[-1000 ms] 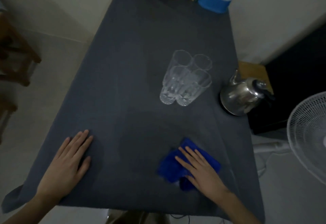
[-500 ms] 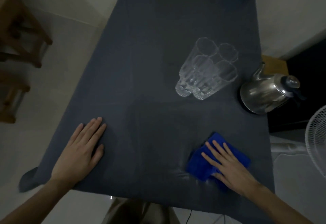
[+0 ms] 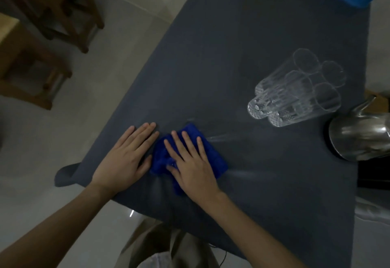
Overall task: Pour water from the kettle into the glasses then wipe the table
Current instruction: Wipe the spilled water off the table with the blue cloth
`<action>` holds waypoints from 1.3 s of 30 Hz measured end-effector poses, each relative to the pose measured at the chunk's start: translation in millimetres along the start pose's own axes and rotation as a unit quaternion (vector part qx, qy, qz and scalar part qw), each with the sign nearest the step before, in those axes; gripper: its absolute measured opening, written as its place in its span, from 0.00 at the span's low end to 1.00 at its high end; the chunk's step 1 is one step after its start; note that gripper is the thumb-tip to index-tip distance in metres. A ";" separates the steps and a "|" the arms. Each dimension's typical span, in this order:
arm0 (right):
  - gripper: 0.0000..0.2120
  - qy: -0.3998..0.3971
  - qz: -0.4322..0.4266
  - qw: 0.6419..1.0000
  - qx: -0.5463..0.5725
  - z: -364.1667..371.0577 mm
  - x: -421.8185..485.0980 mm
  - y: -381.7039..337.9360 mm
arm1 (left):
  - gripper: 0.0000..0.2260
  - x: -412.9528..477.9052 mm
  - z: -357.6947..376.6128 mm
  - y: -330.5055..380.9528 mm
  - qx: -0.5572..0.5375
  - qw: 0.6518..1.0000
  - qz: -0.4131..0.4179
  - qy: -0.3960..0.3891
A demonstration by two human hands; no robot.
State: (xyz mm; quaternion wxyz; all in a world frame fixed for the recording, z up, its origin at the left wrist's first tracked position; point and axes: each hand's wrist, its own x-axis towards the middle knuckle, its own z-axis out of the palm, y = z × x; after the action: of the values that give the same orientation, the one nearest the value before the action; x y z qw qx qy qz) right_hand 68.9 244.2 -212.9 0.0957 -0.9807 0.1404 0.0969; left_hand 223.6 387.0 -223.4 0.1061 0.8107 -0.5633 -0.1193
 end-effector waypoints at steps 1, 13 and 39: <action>0.28 0.003 -0.004 1.000 0.001 1.1 0.4 0.1 | 0.26 0.2 0.2 0.0 0.000 1.000 0.001 0.000; 0.42 -0.048 -0.018 0.994 -0.094 15.2 -181.6 112.3 | 0.28 2.5 -1.5 4.8 -0.008 1.000 0.005 -0.004; 0.28 0.000 -0.063 0.998 0.005 7.7 -15.4 12.1 | 0.26 -1.6 1.4 -2.1 -0.001 1.000 -0.001 0.005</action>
State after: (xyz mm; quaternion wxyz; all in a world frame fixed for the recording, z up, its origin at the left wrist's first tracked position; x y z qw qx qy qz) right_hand 49.6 238.3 -219.0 0.1062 -0.9871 0.0787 0.0901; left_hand 224.5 389.1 -225.3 0.1096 0.8115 -0.5620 -0.1162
